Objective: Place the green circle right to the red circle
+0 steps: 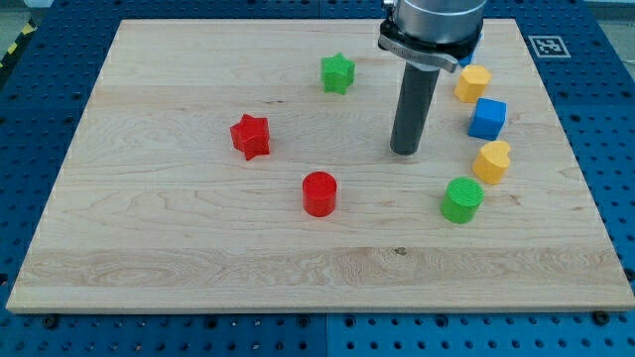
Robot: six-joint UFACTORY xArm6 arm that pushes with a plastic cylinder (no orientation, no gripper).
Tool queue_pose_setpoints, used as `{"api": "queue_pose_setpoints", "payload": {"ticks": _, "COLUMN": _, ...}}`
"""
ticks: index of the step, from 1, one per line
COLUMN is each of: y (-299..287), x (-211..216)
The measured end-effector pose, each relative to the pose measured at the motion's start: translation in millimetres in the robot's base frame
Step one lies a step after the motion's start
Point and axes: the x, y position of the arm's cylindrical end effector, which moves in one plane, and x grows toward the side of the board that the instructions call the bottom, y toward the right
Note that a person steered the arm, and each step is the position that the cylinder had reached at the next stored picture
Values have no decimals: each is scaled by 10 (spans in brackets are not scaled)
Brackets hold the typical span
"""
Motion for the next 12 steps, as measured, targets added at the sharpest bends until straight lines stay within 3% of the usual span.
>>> {"api": "queue_pose_setpoints", "payload": {"ticks": 1, "y": 12, "x": 186}}
{"api": "queue_pose_setpoints", "payload": {"ticks": 4, "y": 30, "x": 185}}
{"api": "queue_pose_setpoints", "payload": {"ticks": 8, "y": 629, "x": 390}}
{"api": "queue_pose_setpoints", "payload": {"ticks": 12, "y": 802, "x": 548}}
